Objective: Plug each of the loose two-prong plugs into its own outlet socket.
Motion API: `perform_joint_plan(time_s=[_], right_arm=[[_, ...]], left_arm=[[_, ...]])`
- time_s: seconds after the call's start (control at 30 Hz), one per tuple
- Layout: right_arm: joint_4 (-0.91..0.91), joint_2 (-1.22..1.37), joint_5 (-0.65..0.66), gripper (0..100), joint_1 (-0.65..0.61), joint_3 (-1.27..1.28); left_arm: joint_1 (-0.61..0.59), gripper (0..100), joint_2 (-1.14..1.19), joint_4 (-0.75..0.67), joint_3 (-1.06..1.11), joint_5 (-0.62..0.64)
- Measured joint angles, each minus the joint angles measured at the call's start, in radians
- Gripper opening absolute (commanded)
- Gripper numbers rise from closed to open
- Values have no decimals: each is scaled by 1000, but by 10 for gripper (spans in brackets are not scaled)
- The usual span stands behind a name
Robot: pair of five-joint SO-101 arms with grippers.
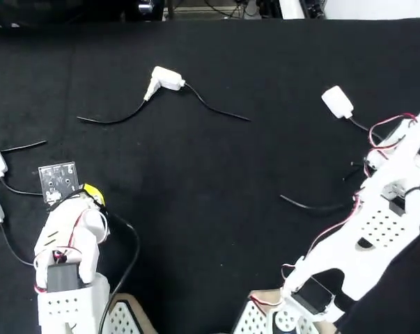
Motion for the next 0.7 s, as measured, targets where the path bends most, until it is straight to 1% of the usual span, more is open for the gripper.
perform_joint_plan(time_s=[0.13,0.17,0.37,0.57,0.63,0.7], right_arm=[[25,0,0,126,-21,0],[25,0,0,116,-23,0],[25,0,11,127,-20,0],[23,0,123,126,-20,9],[23,-2,186,123,-20,25],[23,-3,272,81,-23,46]], left_arm=[[0,30,0,0,0,0],[0,30,0,0,0,0],[0,30,0,0,0,0],[0,30,0,0,0,0],[0,30,0,0,0,0],[0,30,0,0,0,0]])
